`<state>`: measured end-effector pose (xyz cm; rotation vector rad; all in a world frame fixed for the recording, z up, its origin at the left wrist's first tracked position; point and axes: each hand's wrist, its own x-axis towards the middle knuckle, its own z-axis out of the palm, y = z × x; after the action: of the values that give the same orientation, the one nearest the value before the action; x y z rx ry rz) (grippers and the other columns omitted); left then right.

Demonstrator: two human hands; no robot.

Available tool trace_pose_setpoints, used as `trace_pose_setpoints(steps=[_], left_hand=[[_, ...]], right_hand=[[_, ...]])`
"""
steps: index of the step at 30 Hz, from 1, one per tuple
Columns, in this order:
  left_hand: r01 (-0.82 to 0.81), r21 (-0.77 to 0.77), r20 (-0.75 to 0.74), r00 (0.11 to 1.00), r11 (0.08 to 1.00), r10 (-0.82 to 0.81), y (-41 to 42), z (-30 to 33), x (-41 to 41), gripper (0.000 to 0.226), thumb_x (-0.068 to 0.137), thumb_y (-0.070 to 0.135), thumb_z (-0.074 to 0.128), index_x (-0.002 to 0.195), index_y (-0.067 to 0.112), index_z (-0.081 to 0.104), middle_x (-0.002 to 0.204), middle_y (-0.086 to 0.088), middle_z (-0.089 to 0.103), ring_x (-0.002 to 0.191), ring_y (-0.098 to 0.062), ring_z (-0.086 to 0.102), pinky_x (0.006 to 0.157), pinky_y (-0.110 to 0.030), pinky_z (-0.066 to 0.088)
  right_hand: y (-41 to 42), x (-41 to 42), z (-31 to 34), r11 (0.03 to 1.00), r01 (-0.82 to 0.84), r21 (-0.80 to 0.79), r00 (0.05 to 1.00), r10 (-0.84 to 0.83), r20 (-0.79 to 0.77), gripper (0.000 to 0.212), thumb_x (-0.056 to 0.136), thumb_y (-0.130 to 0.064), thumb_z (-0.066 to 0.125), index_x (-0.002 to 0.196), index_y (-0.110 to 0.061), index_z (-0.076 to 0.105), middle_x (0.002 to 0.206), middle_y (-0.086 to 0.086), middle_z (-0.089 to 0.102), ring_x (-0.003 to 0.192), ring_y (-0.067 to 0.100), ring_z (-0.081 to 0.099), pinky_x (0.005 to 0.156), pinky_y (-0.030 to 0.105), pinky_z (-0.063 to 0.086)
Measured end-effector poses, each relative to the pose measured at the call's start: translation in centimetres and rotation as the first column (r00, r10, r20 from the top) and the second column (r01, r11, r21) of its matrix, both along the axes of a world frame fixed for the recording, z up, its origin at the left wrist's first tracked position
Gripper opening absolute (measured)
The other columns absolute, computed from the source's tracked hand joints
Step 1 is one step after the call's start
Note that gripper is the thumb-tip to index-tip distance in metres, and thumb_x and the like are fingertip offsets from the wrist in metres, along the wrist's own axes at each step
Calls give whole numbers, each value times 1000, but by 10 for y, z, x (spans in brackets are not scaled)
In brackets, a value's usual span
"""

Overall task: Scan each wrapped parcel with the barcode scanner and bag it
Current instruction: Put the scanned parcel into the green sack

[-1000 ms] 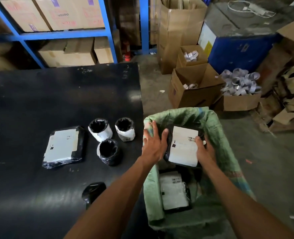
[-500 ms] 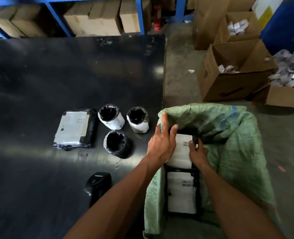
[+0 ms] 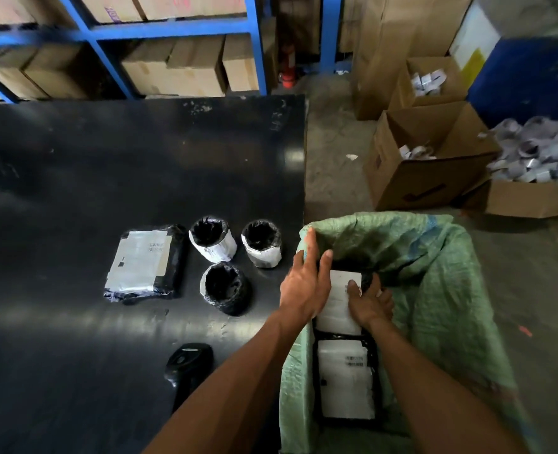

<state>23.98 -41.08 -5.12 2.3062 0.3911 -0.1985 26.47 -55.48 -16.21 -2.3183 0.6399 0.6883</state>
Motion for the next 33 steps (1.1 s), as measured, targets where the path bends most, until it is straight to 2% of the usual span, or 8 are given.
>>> trace_pose_setpoints(steps=[5,8,11,15,18,24,28,33], left_hand=[[126,-124,-73,988,984,-136,21,9,-8,60,100,66,25,152,58,-6,148,-12,40,131,-37,49,110,-46,38],[154,-86,-2,988,984,-155,45,20,-12,64,101,64,29,159,39,18,149,-12,42,135,-32,46,112,-42,37],[100,-41,103,990,994,-96,77,33,-15,58,103,57,37,148,22,45,143,-15,51,125,-31,57,106,-40,44],[-26,29,222,975,999,19,137,42,-27,50,102,47,48,139,15,56,130,-15,61,114,-31,62,97,-40,49],[-125,34,247,962,992,113,186,47,-39,50,98,53,47,132,20,61,121,-12,67,109,-30,65,92,-40,52],[-270,93,160,954,958,253,280,46,-69,53,100,44,53,143,13,50,134,-22,57,121,-39,56,100,-41,44],[-249,170,22,968,954,249,332,34,-87,68,98,49,54,152,11,38,145,-23,45,130,-41,48,106,-46,41],[-132,218,-75,986,967,151,378,18,-100,76,96,53,55,154,12,29,142,-27,42,126,-45,49,104,-51,42]], right_hand=[[-2,0,39,996,-90,-12,990,91,111,71,103,-59,37,162,-29,10,165,20,11,152,38,14,123,50,17],[-4,1,66,992,-124,-22,974,126,186,69,103,-58,36,161,-30,11,166,18,9,152,38,11,123,52,16],[-1,1,95,991,-132,-34,959,137,249,70,103,-61,35,161,-31,10,167,17,7,154,39,8,124,55,14],[15,-4,130,980,-181,-78,932,196,306,71,103,-62,34,161,-30,11,168,16,8,155,38,8,124,54,12],[42,-14,157,974,-205,-100,899,228,373,69,103,-60,37,161,-30,14,167,14,12,153,37,12,124,53,12],[125,-58,183,927,-359,-112,799,367,477,69,101,-56,47,159,-31,18,162,12,23,151,33,20,123,51,18],[176,-97,181,816,-505,-281,653,574,494,71,100,-56,49,159,-27,22,154,10,34,146,30,28,120,45,23],[232,-141,169,772,-581,-258,687,635,354,69,96,-63,48,154,-32,27,152,11,42,137,36,45,112,46,35]])
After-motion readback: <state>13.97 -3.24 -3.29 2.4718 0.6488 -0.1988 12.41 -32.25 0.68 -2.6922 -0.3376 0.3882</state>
